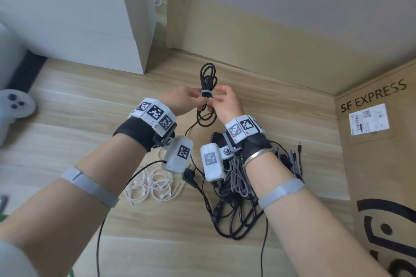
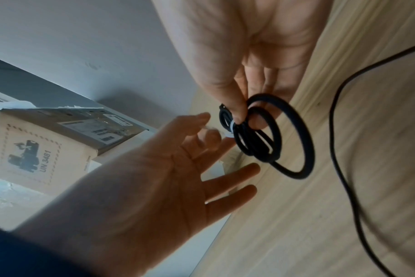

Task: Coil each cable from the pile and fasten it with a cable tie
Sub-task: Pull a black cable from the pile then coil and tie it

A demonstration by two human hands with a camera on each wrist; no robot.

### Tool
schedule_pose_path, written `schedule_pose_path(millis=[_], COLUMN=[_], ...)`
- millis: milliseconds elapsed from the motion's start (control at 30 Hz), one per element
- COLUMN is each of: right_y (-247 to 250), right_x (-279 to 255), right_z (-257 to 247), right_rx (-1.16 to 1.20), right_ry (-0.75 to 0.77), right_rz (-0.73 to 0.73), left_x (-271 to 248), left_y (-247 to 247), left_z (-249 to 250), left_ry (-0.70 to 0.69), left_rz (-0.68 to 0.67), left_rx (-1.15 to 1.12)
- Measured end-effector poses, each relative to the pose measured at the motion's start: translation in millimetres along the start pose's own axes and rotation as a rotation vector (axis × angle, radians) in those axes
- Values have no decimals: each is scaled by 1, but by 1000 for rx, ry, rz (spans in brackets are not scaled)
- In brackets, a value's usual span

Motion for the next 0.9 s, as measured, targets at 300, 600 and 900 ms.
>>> schedule_pose_path(millis=[300,600,900], right_y=[-36,-73,-91], right_x=[46,74,97], right_z=[-8,-5,9], right_rx=[-15,9,77], right_ry=[-43,-24,-42], right_rz=[-121,-155,-132], left_x=[39,63,85], left_y=[18,29,22], left_z=[-29,-60,-82], left_ry=[53,-7,-57], left_rz=[185,379,345], left_rx=[-124,-143,-75])
Point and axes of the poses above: each hand's wrist, its own x-axis towards the middle knuckle, its own y-axis out of the back of the hand, z = x × y, the point moved 7 cm from there along x, towards the middle knuckle, and after that the axes turned 12 degrees about x, right-handed, at the moved point
